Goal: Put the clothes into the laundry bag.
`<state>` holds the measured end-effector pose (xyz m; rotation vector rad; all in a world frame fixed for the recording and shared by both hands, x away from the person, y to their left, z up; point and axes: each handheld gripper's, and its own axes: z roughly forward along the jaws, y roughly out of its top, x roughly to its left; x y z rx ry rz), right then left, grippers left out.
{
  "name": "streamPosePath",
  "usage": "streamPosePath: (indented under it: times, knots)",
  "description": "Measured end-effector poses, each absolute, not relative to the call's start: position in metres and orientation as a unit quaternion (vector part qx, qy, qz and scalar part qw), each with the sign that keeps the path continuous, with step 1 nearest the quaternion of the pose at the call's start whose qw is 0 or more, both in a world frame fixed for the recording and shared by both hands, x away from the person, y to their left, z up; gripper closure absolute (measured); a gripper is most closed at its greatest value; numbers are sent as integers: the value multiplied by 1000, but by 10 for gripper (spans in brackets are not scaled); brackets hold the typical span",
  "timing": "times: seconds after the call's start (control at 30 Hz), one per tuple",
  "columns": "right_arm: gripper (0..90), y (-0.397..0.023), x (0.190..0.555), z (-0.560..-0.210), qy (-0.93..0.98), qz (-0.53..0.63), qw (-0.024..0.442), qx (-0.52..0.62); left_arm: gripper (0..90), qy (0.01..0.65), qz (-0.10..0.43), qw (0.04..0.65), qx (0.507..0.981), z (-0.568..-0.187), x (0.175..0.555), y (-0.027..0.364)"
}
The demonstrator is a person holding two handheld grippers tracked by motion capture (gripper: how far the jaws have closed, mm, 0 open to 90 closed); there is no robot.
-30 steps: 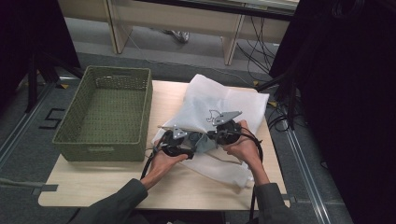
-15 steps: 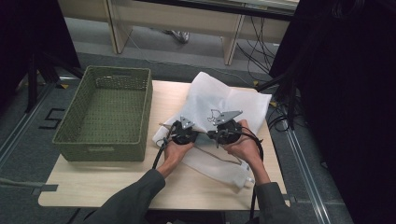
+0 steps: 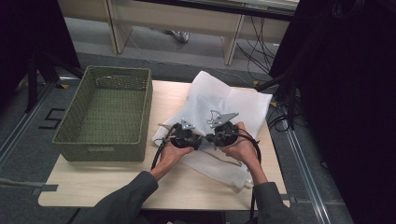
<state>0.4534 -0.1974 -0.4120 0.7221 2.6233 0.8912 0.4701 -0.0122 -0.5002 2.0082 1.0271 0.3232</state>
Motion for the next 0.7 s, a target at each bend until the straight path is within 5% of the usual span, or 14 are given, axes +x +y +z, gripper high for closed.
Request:
streamPosePath:
  times: [0.2, 0.43, 0.7]
  knots:
    - [880, -199, 455, -413, 908, 307, 145, 244, 326, 385, 127, 397, 823, -508, 455, -11]
    - [880, -199, 454, -413, 910, 306, 140, 241, 775, 372, 160, 423, 811, -515, 467, -32]
    - [880, -200, 455, -412, 909, 307, 141, 246, 854, 410, 170, 444, 778, -512, 490, -43]
